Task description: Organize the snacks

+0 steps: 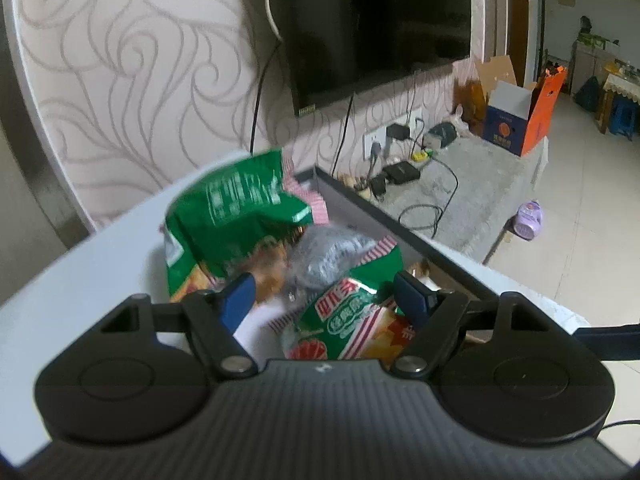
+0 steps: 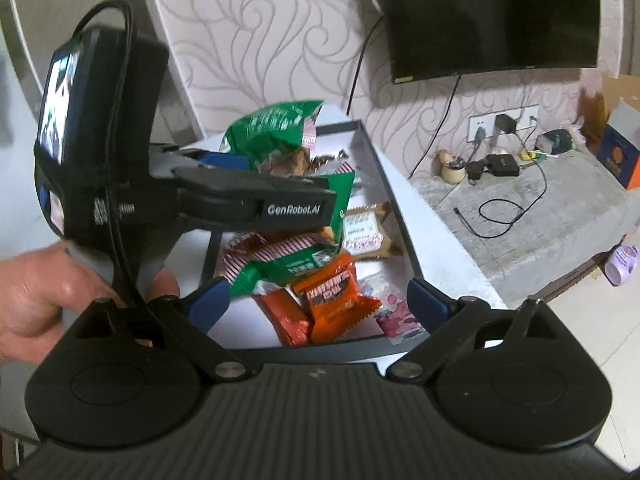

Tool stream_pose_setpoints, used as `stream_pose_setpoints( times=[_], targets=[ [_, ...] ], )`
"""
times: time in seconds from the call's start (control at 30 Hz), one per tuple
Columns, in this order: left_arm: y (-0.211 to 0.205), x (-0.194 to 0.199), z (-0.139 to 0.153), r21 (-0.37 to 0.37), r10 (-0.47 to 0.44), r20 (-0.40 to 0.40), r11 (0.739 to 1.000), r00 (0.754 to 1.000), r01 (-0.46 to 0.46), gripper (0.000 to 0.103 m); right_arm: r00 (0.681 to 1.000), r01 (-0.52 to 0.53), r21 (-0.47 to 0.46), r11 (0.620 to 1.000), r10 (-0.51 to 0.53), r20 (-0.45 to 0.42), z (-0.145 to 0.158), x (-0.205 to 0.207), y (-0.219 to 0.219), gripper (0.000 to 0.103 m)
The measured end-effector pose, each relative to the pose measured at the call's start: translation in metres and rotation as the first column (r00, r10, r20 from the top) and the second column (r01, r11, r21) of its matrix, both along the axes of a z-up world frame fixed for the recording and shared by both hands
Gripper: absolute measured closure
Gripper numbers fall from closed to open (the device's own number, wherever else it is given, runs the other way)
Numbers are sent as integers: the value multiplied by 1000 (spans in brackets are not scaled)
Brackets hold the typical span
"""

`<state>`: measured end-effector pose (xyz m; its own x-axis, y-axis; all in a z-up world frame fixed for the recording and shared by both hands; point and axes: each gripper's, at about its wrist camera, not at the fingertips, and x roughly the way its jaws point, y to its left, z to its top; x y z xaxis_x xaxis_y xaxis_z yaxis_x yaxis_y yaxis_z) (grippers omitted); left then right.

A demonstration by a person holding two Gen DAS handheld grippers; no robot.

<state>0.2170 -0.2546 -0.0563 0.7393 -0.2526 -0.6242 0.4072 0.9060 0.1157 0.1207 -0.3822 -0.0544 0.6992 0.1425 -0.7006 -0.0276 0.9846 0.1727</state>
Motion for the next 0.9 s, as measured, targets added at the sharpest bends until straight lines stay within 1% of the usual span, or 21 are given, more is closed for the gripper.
stream_pose_setpoints(
  times=[0.07,0.13,0.27,0.37,0.4,0.43,0.47,0.53,0.57,0.63,0.77,0.9],
  targets=[
    [0,-2,-4,-4,-2,-9,1000,1000,2,20,1000,-13,3,1000,13,-11,-5,4,-1,6],
    [-1,-3,-6,-2,7,-5,1000,1000,-7,20,999,-28,-5,1000,28,-20,-7,7,0,6],
    [-2,1,-7,-1,24,-17,1000,1000,-24,13,999,-42,-11,999,42,-26,-9,11,0,6],
    [-5,2,-11,49,27,-11,998,1000,-26,14,999,-45,6,999,45,-27,-10,12,-3,6],
    [-6,3,-13,73,28,-16,997,999,-27,13,999,-47,12,999,47,-28,-10,12,-3,6],
    [-7,5,-15,92,26,-30,995,999,-23,10,998,-49,14,999,49,-30,-11,13,-4,6],
    [-5,7,-17,103,26,-44,994,999,-21,8,998,-50,17,999,50,-35,-13,14,-4,6],
    [-3,7,-17,111,44,-23,993,999,-41,9,998,-46,33,998,47,-40,-14,14,-5,6],
    [-1,6,-16,106,48,-7,993,999,-47,9,998,-46,41,998,47,-40,-13,14,-5,6],
    [2,2,-13,95,49,16,994,999,-50,9,999,-42,29,999,43,-32,-10,14,-4,6],
    [9,-11,0,73,16,56,997,998,-20,9,1000,13,-2,1000,-13,-4,4,2,-2,6],
    [30,-33,20,1,4,85,1000,996,-4,9,998,66,-28,997,-65,22,21,-19,6,6]
  ],
)
